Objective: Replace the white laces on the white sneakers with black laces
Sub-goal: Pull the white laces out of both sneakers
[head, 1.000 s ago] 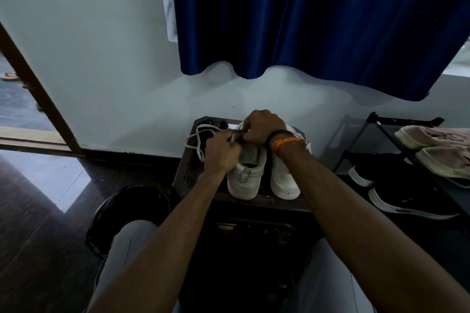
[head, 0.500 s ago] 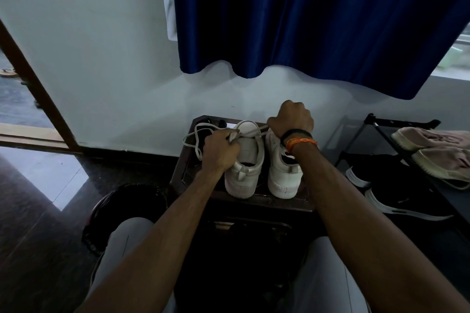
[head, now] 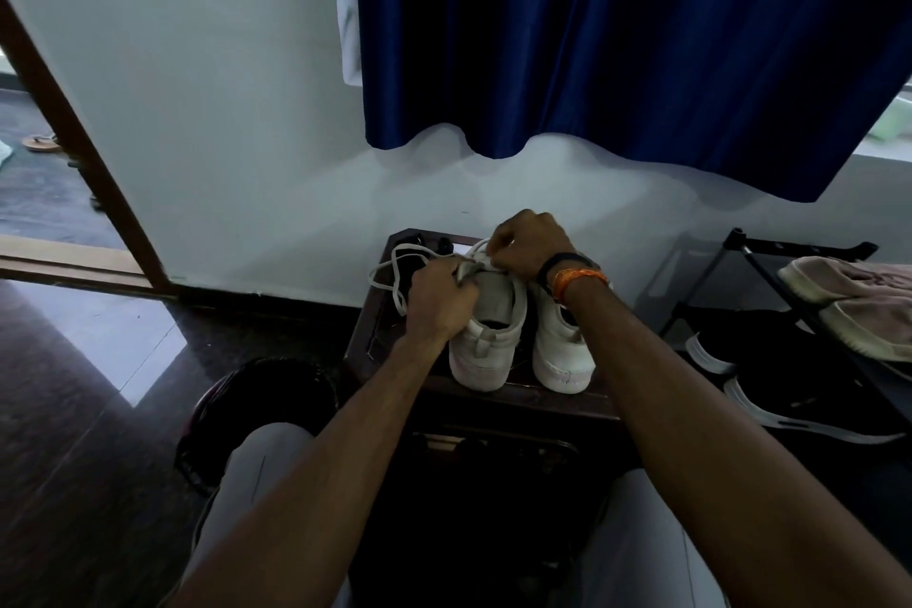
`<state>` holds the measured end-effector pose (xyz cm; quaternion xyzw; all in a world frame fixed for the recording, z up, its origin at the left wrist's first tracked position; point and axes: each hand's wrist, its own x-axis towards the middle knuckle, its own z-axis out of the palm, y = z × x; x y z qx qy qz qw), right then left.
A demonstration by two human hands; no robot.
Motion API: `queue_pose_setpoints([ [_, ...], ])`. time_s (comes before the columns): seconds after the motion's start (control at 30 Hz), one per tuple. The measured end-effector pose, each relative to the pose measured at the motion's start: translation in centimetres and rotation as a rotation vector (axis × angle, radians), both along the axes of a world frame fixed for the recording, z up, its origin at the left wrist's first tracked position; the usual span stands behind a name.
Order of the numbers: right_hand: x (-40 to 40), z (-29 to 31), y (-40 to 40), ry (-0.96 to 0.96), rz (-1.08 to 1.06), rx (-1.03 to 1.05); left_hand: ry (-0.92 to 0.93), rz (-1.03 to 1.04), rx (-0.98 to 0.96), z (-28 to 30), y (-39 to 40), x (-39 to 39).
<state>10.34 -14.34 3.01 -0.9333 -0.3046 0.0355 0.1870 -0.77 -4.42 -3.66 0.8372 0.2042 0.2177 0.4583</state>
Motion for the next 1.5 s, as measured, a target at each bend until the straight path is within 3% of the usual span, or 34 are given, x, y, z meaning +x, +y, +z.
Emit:
queue_pose_setpoints([
  [0.3,1.6,-0.7,1.9,0.03,-0.004,-0.274,0.024,-0.019,0.031,0.2,0.1,-0.1],
  [0.53,3.8,-1.3,1.5,-0.127,-0.067,-0.257,0.104,-0.069,0.005,1.1,0.4,-0.6],
  [0.77,7.6,2.4,0.8,-0.071,-0.219,0.067,0.186,-0.14,0.091,2.6,0.0,-1.1],
  [0.9,6.3,3.2,1.9,0.275,-0.128,0.341,0.203,-0.165,0.115,2.4,-0.3,-0.9],
  [0.97,5.6,3.3,2.5,0.336,-0.107,0.387,0.161,-0.204,0.161,2.3,-0.7,-0.9],
  [1.13,5.5,3.4,3.8,0.245,-0.116,0.475,0.228,-0.268,0.373,2.6,-0.9,-1.0],
  [1.4,6.8,8.2,4.7,-0.008,-0.212,0.826,0.243,-0.247,0.415,2.8,-0.9,-1.0],
  [1.5,6.2,9.3,4.5,0.002,-0.115,0.815,0.218,-0.252,0.312,3.2,-0.2,-0.5],
])
